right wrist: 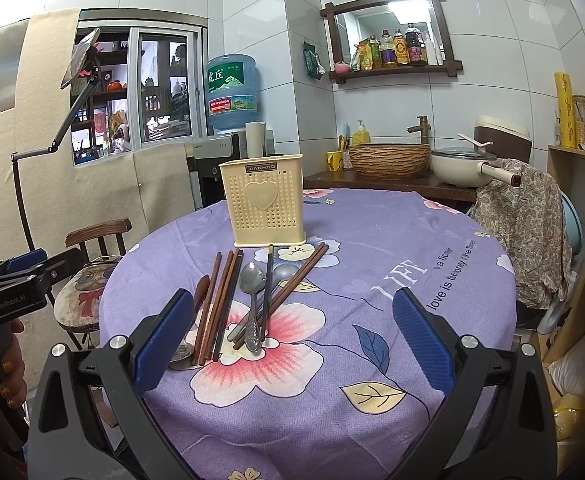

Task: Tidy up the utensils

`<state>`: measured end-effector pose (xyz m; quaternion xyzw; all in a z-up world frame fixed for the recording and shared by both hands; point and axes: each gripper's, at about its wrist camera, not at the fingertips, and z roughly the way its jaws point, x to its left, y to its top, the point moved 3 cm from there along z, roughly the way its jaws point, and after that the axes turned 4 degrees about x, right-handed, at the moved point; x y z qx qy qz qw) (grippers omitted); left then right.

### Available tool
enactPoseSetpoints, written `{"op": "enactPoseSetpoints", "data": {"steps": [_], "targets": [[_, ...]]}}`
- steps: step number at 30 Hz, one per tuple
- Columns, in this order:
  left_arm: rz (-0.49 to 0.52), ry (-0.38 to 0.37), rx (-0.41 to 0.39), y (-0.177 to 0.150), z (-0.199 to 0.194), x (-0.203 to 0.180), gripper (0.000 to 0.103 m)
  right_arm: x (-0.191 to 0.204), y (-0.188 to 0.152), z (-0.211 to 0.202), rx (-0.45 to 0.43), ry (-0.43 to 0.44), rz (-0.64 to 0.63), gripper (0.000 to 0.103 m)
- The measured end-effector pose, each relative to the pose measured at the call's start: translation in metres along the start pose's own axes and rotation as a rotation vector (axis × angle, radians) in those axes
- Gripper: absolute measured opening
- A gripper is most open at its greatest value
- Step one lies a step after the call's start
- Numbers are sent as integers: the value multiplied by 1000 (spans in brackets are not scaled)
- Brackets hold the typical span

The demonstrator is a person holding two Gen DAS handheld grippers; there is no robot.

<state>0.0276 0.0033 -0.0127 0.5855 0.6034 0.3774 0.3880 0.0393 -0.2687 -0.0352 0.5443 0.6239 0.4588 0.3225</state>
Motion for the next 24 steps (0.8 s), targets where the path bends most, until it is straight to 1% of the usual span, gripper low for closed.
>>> {"op": "enactPoseSetpoints", "data": {"steps": [18, 20, 24], "targets": [[0, 0, 1, 0, 0, 1, 97, 0, -3, 2, 7, 2, 1, 98], [1, 1, 14, -3, 4, 1, 97, 1, -4, 5, 14, 1, -5, 98], [-2, 28, 77, -7, 19, 7, 97, -1, -2, 15, 47, -29, -22, 98]]}}
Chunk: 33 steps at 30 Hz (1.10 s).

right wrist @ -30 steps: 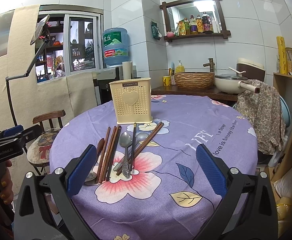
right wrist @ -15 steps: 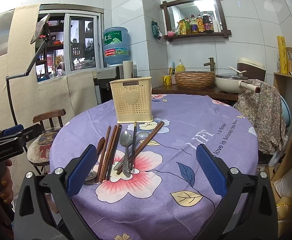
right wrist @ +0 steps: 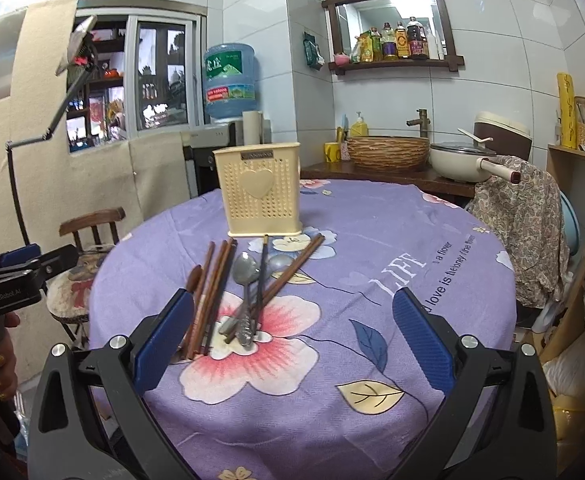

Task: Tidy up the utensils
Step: 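Move both tools down toward the utensils lying before the cream holder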

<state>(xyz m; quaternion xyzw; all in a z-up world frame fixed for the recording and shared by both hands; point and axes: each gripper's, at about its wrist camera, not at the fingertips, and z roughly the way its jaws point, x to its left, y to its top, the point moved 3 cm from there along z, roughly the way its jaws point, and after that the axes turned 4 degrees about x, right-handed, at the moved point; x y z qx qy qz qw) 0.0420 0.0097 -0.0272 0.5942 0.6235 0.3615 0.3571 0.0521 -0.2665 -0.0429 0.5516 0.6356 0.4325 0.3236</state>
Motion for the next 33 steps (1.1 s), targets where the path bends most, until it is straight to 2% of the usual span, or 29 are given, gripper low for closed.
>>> {"op": "enactPoseSetpoints", "data": {"steps": [3, 8, 12, 14, 17, 20, 22, 24, 27, 33], "targets": [[-7, 17, 63, -3, 14, 8, 97, -12, 3, 23, 76, -39, 9, 98], [-54, 45, 146, -5, 35, 32, 97, -28, 14, 64, 205, -21, 73, 98], [-107, 29, 194, 1, 52, 43, 97, -22, 29, 94, 257, -7, 31, 97], [-112, 12, 204, 7, 60, 41, 96, -14, 36, 107, 271, 11, -9, 92], [-89, -39, 243, 16, 74, 27, 84, -6, 45, 125, 299, 48, -25, 82], [-64, -112, 299, 24, 90, 7, 71, -6, 52, 141, 342, 81, -12, 76], [-38, -141, 323, 27, 98, -8, 66, -8, 54, 150, 355, 69, -4, 75], [-21, -156, 354, 26, 109, -20, 53, -12, 54, 153, 353, 60, 7, 75], [-19, -182, 428, 22, 126, -36, 41, -16, 49, 157, 364, 69, 30, 75], [-6, -179, 497, 18, 147, -54, 34, -17, 45, 162, 382, 75, 7, 75]]}}
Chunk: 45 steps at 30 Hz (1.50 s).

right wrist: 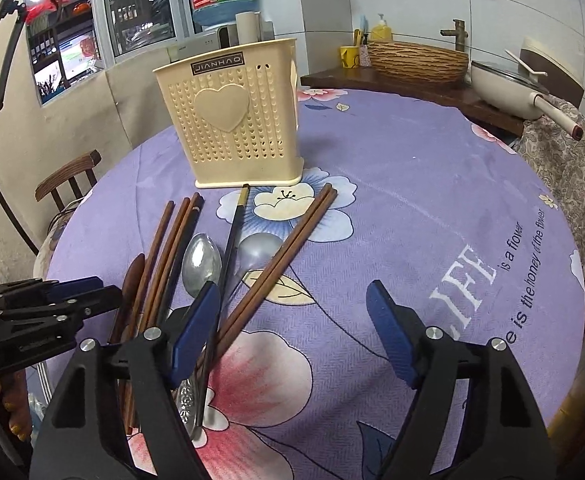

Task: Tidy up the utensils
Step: 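Move both tools down toward the utensils lying before the cream holder, then close the left tool on the wooden spoon while the right tool closes on the black chopstick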

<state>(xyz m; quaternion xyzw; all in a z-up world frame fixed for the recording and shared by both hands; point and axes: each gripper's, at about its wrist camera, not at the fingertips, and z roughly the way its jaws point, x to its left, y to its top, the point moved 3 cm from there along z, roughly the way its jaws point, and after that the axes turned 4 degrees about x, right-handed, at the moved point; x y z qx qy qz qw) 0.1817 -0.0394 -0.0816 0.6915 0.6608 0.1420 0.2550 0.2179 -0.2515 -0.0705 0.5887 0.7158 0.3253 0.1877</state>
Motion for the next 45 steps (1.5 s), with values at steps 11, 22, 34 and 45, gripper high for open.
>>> {"op": "enactPoseSetpoints", "data": {"steps": [11, 22, 34, 45], "targets": [[-11, 39, 55, 1, 9, -2, 21, 5, 10, 9, 10, -4, -42, 75], [-22, 15, 79, 18, 22, 3, 16, 38, 55, 56, 90, 11, -107, 51], [-15, -1, 91, 25, 26, 4, 16, 61, 70, 122, 215, -29, -114, 37], [-8, 21, 98, 39, 35, 2, 16, 67, 73, 128, 215, -33, -113, 36]]}}
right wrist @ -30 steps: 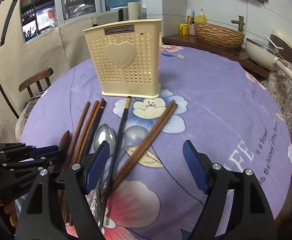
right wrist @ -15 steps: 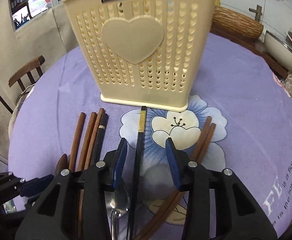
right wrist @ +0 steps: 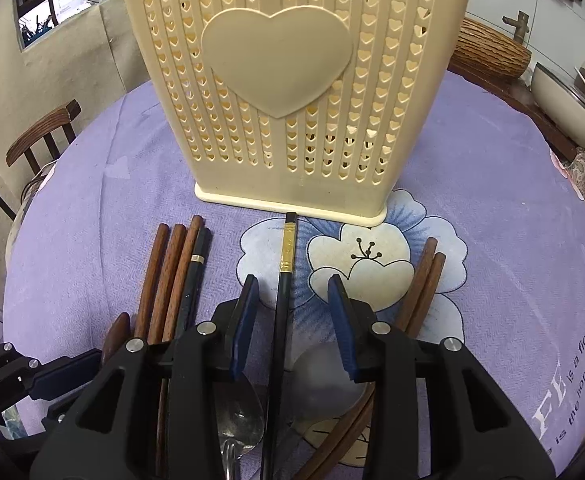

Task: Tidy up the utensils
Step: 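Close the left tool on the wooden spoon while the right tool closes on the black chopstick, then lift the wooden spoon with the left tool while the right tool lifts the black chopstick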

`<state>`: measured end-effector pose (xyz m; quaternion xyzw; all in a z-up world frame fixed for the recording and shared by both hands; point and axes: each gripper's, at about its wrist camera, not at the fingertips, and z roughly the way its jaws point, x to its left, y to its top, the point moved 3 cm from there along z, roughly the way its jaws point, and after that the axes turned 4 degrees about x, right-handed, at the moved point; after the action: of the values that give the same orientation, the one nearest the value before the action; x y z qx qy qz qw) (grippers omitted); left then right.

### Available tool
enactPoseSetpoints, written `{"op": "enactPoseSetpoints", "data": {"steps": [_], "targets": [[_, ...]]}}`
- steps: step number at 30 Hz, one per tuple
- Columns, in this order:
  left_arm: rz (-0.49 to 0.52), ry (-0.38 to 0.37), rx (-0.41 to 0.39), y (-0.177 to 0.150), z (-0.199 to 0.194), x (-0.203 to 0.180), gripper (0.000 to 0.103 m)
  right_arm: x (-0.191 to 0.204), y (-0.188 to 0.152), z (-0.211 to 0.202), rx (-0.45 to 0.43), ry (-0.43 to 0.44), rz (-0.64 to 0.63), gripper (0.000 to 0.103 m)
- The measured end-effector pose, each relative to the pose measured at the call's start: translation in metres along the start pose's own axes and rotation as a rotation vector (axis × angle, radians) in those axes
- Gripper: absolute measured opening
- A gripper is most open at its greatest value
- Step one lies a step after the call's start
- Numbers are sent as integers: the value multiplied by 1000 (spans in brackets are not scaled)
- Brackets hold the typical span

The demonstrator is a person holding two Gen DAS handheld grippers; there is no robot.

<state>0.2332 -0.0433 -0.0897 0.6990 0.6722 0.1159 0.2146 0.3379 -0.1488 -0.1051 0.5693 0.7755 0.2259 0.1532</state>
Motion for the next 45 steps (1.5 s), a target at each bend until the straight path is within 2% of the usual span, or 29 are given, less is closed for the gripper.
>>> {"op": "enactPoseSetpoints", "data": {"steps": [3, 7, 8, 12, 15, 19, 27, 33, 38, 45], "targets": [[4, 2, 4, 3, 2, -1, 16, -1, 0, -1, -1, 1, 4, 33], [2, -4, 3, 7, 4, 0, 16, 6, -1, -2, -3, 6, -17, 11], [3, -1, 1, 8, 5, 0, 16, 7, -2, -2, -5, 7, -19, 8], [4, 7, -11, 9, 6, 0, 15, 4, 0, -2, -4, 35, -1, 7], [-2, -3, -19, 11, 6, 3, 15, -3, 0, -2, -3, 87, 36, 7], [-9, -14, -76, 15, -7, 6, 15, -9, 0, -16, -47, 141, 64, 7], [3, -59, -232, 25, -57, 13, 15, -27, -2, -85, -195, 274, 85, 7], [30, -68, -330, 14, -105, 8, 15, -43, -13, -152, -318, 328, 66, 7], [40, -68, -384, 15, -127, 9, 15, -59, -20, -188, -383, 331, 46, 7], [42, -65, -396, 14, -131, 10, 15, -57, -20, -194, -395, 310, 27, 7]]}}
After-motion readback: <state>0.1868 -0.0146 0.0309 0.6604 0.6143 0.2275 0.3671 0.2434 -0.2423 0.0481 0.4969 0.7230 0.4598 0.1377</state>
